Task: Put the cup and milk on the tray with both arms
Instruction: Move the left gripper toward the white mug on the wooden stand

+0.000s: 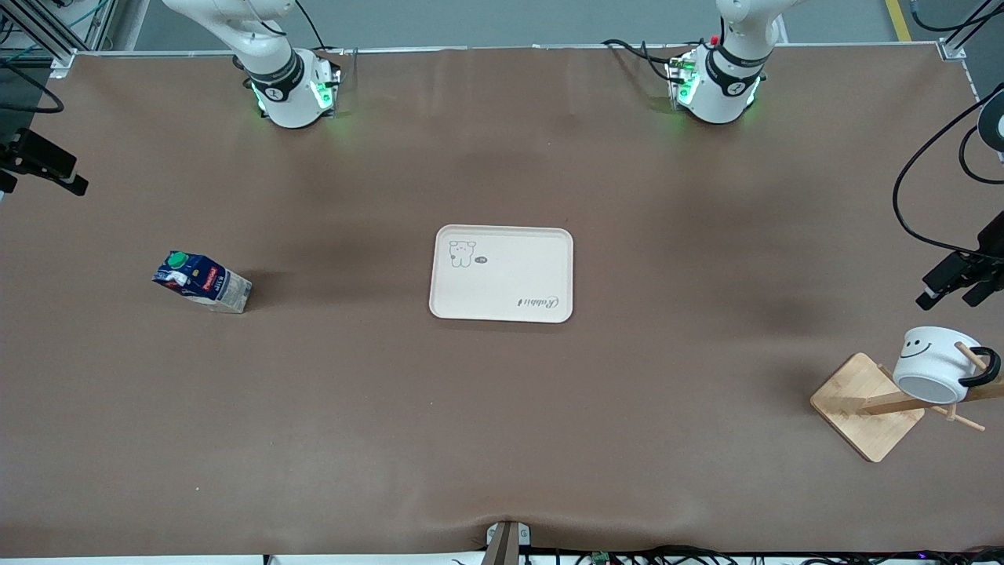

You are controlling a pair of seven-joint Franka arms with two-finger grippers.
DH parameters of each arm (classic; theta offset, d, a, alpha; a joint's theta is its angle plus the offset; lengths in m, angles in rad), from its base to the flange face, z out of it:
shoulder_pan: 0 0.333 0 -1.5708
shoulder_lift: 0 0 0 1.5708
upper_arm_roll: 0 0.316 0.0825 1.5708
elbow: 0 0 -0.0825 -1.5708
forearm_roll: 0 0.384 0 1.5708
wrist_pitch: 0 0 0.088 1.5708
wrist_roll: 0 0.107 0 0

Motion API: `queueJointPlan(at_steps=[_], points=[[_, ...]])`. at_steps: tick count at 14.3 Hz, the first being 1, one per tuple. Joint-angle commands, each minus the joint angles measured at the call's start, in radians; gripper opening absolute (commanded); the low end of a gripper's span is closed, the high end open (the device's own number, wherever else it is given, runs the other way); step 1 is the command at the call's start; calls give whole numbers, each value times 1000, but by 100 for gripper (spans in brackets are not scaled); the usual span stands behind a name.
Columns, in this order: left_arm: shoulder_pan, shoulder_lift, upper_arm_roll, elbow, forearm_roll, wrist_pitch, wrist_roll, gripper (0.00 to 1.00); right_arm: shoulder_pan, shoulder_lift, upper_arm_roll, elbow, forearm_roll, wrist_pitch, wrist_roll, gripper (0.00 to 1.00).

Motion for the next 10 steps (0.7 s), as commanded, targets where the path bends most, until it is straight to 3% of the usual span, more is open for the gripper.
queueJointPlan(at_steps=[1, 4, 10], points=[[-5, 55, -15, 62, -45, 32, 27, 100, -13, 16, 7, 28, 22, -9, 9, 100], [-9, 102, -35, 115, -45, 57, 27, 100, -8, 20, 7, 28, 20, 6, 8, 100], [-28, 132, -52, 149, -42, 88, 24, 77, -11, 20, 8, 28, 20, 11, 8, 100]])
